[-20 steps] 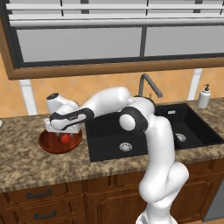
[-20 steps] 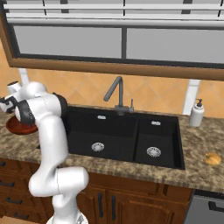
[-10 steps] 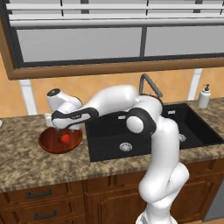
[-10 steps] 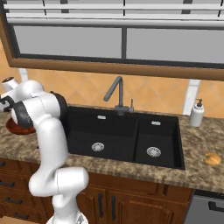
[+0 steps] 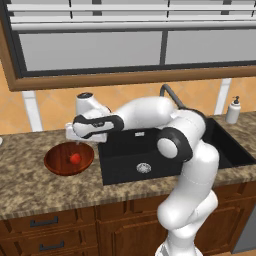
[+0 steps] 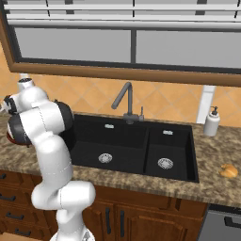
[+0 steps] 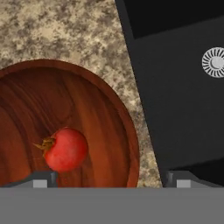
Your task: Pick the tomato from the sink and place it in the bowl. Then pick the bowl and place it in the microwave. Then close the microwave door and press the start button.
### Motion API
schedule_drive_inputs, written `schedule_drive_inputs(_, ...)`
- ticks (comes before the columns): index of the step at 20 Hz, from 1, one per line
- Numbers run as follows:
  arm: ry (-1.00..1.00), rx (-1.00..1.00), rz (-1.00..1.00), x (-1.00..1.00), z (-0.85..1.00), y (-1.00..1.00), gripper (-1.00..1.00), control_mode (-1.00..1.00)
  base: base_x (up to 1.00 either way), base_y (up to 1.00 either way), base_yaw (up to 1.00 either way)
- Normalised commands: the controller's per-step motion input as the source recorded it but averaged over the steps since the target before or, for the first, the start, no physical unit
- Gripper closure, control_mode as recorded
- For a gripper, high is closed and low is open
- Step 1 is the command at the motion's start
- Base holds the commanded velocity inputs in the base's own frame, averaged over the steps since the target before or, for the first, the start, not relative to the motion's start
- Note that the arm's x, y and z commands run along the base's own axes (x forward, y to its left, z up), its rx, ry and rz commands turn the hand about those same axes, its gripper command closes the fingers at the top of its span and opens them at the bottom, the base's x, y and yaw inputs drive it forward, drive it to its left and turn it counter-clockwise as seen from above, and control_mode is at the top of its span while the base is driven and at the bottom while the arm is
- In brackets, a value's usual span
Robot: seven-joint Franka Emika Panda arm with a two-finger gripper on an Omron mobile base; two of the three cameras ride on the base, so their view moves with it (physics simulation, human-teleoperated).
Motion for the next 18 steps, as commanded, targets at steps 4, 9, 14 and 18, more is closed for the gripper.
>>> schedule_drive_inputs(4,-0.02,0.02,0.25,-0.13,0.0,-0.55,-1.0,-1.0,0.0,0.0,0.0)
schedule_drive_inputs(9,-0.04,0.04,0.13,0.0,-0.01,-0.36,-1.0,-1.0,0.0,0.0,0.0)
schedule_drive_inputs(14,-0.03,0.17,0.1,0.02,-0.08,0.01,-1.0,-1.0,0.0,0.0,0.0)
schedule_drive_inputs(18,0.0,0.02,0.07,0.16,-0.17,0.1,-1.0,-1.0,0.0,0.0,0.0)
